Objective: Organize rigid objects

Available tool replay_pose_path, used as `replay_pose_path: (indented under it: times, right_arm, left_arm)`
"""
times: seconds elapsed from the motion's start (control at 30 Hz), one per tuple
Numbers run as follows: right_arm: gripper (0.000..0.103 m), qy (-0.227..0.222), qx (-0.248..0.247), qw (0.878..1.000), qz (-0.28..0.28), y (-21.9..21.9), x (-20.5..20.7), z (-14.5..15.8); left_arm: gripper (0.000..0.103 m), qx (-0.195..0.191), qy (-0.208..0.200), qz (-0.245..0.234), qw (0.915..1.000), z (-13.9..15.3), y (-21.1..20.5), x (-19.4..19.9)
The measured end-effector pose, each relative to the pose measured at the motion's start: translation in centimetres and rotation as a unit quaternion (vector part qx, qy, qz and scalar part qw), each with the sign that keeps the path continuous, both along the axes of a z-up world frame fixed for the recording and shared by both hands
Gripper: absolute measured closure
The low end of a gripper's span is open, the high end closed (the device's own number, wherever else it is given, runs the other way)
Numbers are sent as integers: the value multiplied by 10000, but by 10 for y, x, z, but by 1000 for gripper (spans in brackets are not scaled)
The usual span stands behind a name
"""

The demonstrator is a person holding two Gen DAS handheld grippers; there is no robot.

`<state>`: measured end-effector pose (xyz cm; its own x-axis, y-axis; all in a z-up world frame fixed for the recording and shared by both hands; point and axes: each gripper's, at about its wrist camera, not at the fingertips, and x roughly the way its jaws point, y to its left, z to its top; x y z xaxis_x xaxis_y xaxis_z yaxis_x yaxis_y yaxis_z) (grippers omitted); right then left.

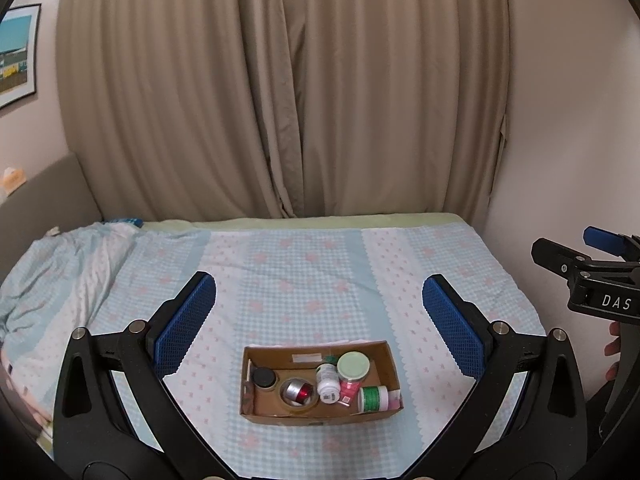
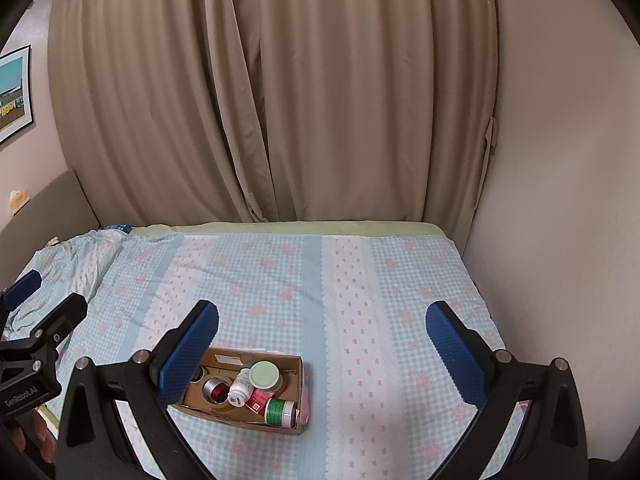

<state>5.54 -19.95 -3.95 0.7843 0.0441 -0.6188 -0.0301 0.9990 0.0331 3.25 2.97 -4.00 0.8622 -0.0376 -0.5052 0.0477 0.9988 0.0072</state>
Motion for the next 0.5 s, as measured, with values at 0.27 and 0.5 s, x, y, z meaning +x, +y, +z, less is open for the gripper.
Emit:
replay_pose_path:
  times: [0.27, 0.5]
  right_arm:
    - [0, 4, 17, 10000, 8, -2, 2, 0]
    - [0, 3, 20, 10000, 8, -2, 2, 0]
  left_arm:
    - [0, 10, -29, -45, 10000, 3, -2, -1]
    - [0, 46, -38, -60, 10000, 2, -3, -4]
